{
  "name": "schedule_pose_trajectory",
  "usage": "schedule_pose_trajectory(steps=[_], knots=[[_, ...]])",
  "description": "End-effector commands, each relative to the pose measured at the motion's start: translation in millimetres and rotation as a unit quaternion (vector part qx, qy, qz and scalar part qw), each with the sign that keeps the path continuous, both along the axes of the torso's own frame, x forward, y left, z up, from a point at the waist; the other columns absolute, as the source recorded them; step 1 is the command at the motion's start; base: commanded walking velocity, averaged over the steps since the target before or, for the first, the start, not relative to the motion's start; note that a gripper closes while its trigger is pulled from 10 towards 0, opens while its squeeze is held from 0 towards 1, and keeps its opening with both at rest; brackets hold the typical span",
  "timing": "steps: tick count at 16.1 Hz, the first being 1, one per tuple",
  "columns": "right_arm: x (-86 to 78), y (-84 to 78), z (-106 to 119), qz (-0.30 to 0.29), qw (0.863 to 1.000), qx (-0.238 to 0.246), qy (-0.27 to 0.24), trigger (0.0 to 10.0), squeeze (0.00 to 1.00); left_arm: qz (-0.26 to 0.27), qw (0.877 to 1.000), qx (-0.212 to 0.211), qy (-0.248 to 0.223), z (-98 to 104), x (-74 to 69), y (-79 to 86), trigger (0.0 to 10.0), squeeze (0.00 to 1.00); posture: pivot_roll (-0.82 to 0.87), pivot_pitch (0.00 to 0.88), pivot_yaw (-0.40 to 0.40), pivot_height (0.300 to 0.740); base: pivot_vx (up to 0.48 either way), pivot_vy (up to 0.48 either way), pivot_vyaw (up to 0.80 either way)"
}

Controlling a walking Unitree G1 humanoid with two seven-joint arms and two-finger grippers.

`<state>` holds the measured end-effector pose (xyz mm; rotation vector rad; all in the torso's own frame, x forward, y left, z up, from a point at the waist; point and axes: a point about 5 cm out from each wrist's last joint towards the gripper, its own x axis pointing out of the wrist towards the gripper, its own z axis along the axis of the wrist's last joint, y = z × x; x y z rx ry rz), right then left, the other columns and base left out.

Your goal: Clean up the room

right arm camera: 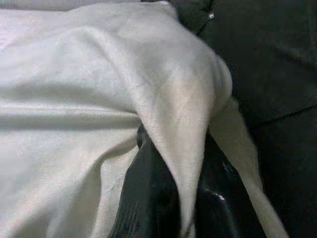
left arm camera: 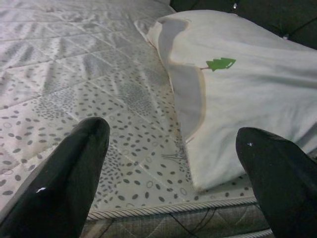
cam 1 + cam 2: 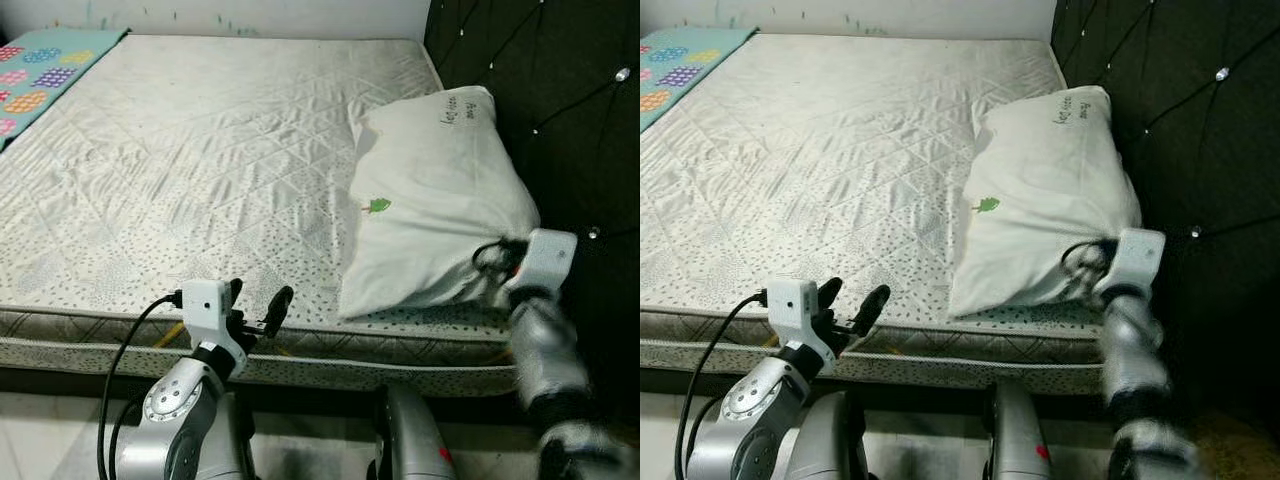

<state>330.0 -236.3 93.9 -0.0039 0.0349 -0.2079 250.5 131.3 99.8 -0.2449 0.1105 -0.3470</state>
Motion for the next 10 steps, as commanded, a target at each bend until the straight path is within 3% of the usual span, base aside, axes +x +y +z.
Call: schedule_pose_trajectory(steps=[1, 3, 6, 7, 10], knots=[[-4.6, 26.6, -8.5, 0.037, 0.999, 0.015, 0.008, 0.0, 0.00, 0.006, 1.000, 0.005, 0.002, -1.6, 0.1, 1.3, 10.0, 0.00, -0.02, 0.034, -0.006, 0.560, 0.000, 0.000, 0.00], [-13.1, 44.1, -12.5, 0.059, 0.998, 0.025, 0.009, 0.0, 0.00, 0.005, 1.000, 0.005, 0.002, -1.6, -0.7, 1.0, 10.0, 0.00, -0.02, 0.034, -0.006, 0.560, 0.000, 0.000, 0.00], [-26.2, 39.3, -17.8, 0.052, 0.998, 0.030, 0.027, 0.0, 0.00, 0.006, 1.000, 0.006, 0.002, -2.2, -0.4, 2.0, 10.0, 0.00, -0.03, 0.030, -0.005, 0.560, 0.000, 0.000, 0.00], [-25.4, 32.7, -16.7, 0.036, 0.998, 0.037, 0.034, 0.0, 0.00, 0.003, 1.000, 0.006, 0.003, -2.8, 0.3, 0.6, 10.0, 0.00, -0.03, 0.030, -0.001, 0.560, 0.000, 0.000, 0.00], [-0.2, 36.3, -0.1, 0.059, 0.998, 0.029, 0.022, 0.0, 0.00, 0.000, 1.000, 0.006, 0.002, -2.3, 2.5, -1.9, 10.0, 0.00, -0.03, 0.025, 0.007, 0.560, 0.000, 0.000, 0.00]])
